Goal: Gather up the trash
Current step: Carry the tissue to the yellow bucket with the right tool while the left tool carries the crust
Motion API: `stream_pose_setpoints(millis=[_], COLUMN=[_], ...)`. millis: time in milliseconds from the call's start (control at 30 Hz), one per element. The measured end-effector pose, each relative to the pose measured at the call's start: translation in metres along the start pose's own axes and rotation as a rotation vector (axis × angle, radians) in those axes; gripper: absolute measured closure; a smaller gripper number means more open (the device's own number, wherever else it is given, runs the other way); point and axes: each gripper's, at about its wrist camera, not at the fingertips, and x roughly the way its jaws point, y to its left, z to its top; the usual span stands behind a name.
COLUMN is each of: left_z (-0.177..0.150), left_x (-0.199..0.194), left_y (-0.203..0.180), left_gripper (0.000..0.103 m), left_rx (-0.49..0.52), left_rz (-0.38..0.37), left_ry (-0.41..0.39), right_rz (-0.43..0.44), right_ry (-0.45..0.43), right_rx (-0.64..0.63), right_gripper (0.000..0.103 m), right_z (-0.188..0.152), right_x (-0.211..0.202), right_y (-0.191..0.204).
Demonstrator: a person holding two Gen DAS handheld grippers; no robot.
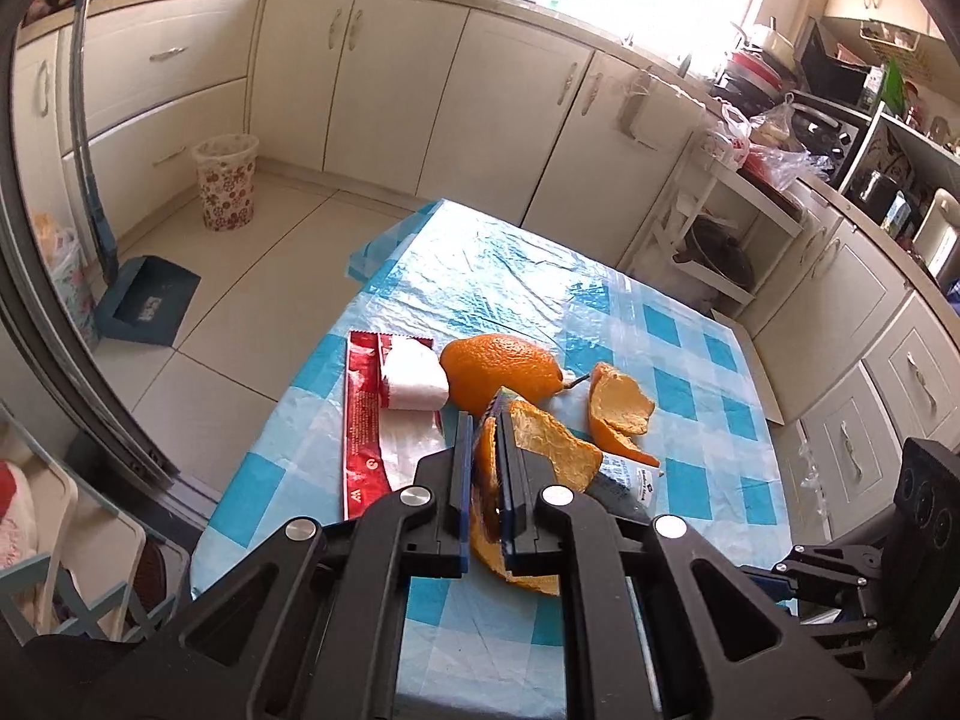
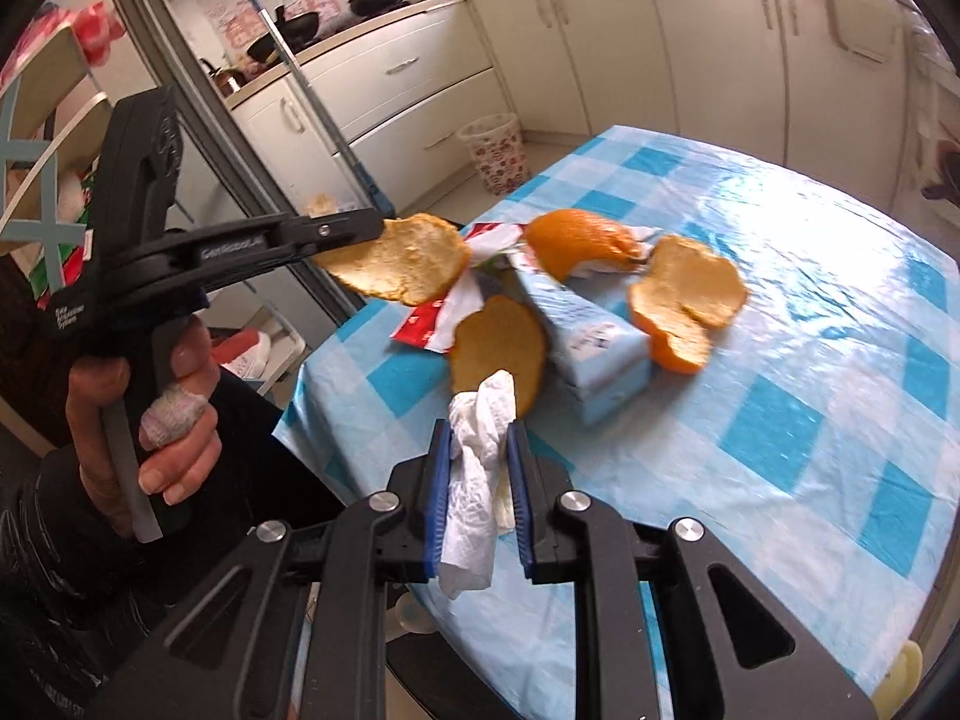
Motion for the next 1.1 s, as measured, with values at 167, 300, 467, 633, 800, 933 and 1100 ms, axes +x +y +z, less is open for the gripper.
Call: stream_pose_setpoints(millis=[167, 300, 467, 633, 800, 933, 1100], left_z=[-0.004, -0.009, -0.012, -0.012, -0.025, -0.047, -0.087], left_x=[-0.003, -0.005, -0.005, -0.004, 0.001, 0.012, 0.038], left_y=[-0.026, -0.043, -0.058, -0.076, -0.121, -0.173, -0.242], left_gripper=[0.096, 0.096, 0.096, 0.096, 0.096, 0.096, 0.096], left_rx=[0.073, 0.118, 0.143, 0.159, 0.209, 0.26, 0.312], left_rz=[0.002, 0.003, -0.009, -0.08, -0.189, -0.294, -0.421], left_ry=[-0.022, -0.034, -0.035, -0.029, 0.015, 0.091, 0.223], right_rz=[-0.031, -0.048, -0.089, -0.213, -0.391, -0.535, -0.581], right_ry=[-0.013, -0.019, -0.026, -0.044, -0.049, 0.039, 0.182], right_rx=[0.035, 0.057, 0.076, 0.121, 0.262, 0.399, 0.59], right_gripper=[0.084, 0.084, 0.084, 0.084, 0.084, 0.084, 0.083], right_z=[-0.011, -0.018, -0.023, -0.031, -0.063, -0.111, -0.166], right_x=[-0.014, -0.025, -0.036, -0.068, -0.128, -0.161, -0.166], right_y=[-0.014, -0.024, -0.036, -0.066, -0.138, -0.202, -0.264])
